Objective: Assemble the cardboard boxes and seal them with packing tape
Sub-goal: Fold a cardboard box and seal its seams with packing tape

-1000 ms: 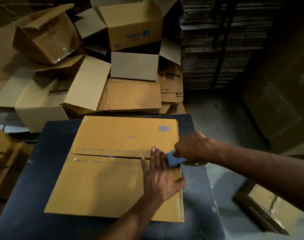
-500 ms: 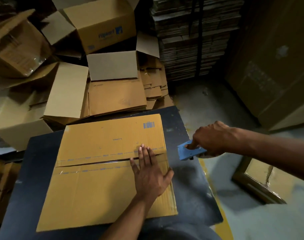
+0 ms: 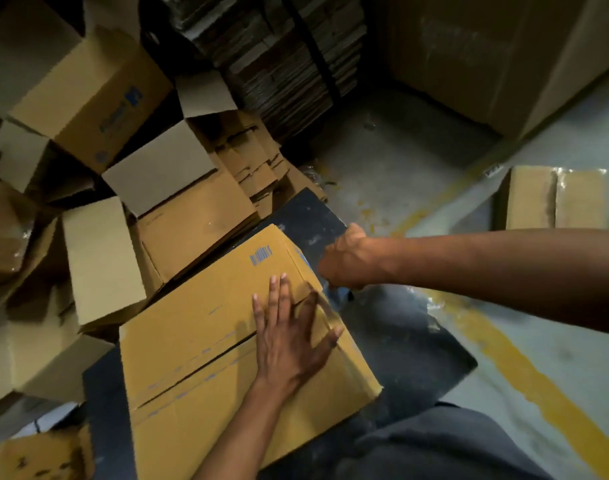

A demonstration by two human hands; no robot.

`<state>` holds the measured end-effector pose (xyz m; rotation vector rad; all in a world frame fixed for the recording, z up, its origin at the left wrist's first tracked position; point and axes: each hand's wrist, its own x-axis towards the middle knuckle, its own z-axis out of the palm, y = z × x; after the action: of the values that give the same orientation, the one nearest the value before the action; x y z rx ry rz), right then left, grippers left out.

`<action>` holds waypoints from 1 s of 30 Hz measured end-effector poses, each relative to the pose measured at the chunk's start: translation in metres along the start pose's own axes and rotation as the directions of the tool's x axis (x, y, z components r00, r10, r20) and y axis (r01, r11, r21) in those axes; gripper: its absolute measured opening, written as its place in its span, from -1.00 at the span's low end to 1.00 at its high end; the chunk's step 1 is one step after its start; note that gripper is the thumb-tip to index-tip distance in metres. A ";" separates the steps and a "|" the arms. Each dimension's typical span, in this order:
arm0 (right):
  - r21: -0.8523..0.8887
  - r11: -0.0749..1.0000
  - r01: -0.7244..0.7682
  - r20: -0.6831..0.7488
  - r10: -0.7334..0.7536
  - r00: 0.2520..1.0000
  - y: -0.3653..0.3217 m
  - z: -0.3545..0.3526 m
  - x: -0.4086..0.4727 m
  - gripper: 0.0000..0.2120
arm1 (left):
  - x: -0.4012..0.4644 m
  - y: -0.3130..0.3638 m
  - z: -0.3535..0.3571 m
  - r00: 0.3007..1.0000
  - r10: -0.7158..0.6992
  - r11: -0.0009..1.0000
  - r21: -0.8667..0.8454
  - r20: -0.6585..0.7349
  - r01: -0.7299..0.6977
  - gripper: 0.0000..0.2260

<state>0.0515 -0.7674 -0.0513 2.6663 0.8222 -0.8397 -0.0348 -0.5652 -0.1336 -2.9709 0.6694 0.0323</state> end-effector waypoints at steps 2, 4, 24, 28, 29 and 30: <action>0.031 1.000 0.000 -0.023 0.000 1.000 0.000 0.001 0.007 -0.71 | 0.004 -0.007 -0.002 0.999 0.054 0.998 0.036 0.005 -0.054 -0.33; 0.053 0.999 -0.007 -0.045 0.010 0.999 -0.001 0.006 0.014 -0.71 | 0.008 -0.009 -0.004 0.995 0.099 0.993 0.058 0.013 -0.099 -0.31; 0.942 0.264 -0.207 0.127 0.291 0.948 0.031 0.190 0.027 -0.46 | 0.056 -0.002 -0.017 0.930 0.192 0.964 0.117 0.313 -0.239 -0.18; 0.903 0.293 -0.316 0.173 0.425 0.888 0.006 0.201 0.034 -0.44 | 0.061 0.002 -0.024 0.921 0.201 0.952 0.156 0.335 -0.264 -0.16; 0.885 0.318 -0.340 0.170 0.459 0.872 0.001 0.203 0.033 -0.44 | 0.063 0.003 -0.026 0.912 0.204 0.943 0.180 0.355 -0.281 -0.17; 0.864 0.348 -0.364 0.164 0.489 0.857 -0.002 0.202 0.031 -0.46 | 0.065 0.003 -0.028 0.900 0.215 0.927 0.212 0.379 -0.311 -0.19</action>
<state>-0.0216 -0.8260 -0.2332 3.5471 -0.5795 -1.1576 0.0227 -0.5989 -0.1084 -2.5020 0.9364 0.4432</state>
